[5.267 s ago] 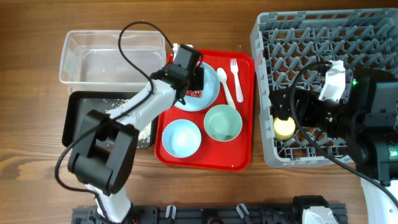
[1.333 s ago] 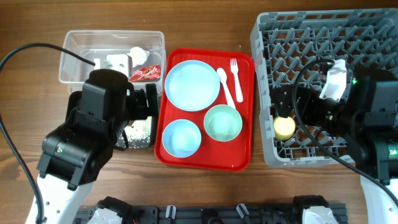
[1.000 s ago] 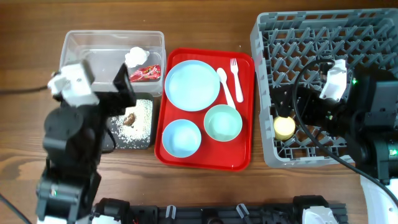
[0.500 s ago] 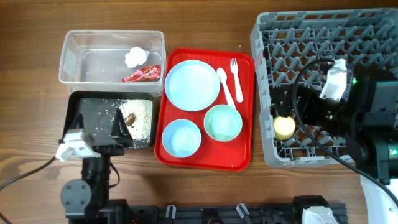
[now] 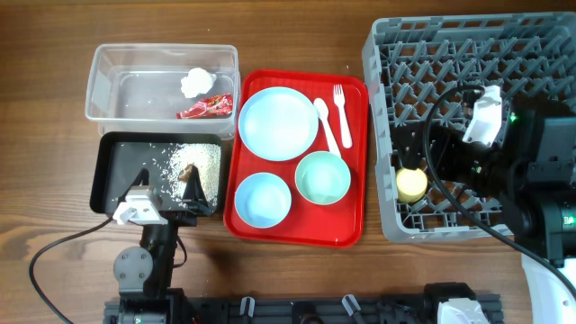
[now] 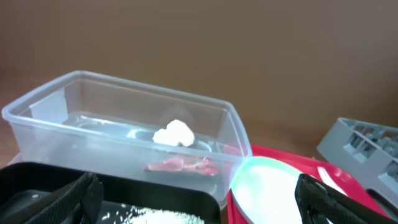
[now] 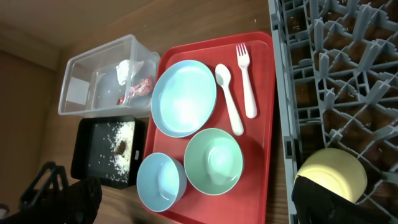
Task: Sort waste into correct bins and load items into the dishwasher rack
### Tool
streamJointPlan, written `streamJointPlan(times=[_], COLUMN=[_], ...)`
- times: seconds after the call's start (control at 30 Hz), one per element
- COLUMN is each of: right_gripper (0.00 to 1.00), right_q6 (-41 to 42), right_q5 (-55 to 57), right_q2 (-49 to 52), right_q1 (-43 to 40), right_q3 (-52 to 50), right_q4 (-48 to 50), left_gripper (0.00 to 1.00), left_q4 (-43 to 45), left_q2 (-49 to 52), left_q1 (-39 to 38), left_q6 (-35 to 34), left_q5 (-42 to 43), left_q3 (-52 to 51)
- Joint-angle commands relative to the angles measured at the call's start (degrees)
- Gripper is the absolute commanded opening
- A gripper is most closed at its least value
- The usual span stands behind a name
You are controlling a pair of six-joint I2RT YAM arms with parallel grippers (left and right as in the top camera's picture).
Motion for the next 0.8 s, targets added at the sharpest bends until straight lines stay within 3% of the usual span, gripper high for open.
streamJointPlan(times=[0.0,0.43,0.53,0.63,0.77], right_gripper=[1.00,1.00,1.00,0.91,0.88], right_q6=[0.48,0.48,6.67,1.97,-2.99], right_q5=[0.59,0.61,0.37,-5.25,0.02], right_q2=[0.11,0.11,0.11,0.11,-0.02], right_q1=[0.04,0.04,0.04,0.83,9.90], right_q3=[0.52,0.52,0.52,0.52,0.52], right_q4=[0.13,0.13,5.53,4.42,-3.37], left_gripper=[1.00,1.00,1.00,1.00,1.00], left_q4=[-2.69,-2.62,-2.62,-2.62,-2.62], left_q2=[-0.50,-0.37,-0.37,-0.37,-0.37], left_q1=[0.46,0.46,0.46,0.46,0.46], left_q6=[0.72,0.72,0.72,0.72,0.72], left_q5=[0.46,0.46,0.46,0.48,0.46], left_q3=[-0.22,-0.22,-0.22,-0.22,-0.22])
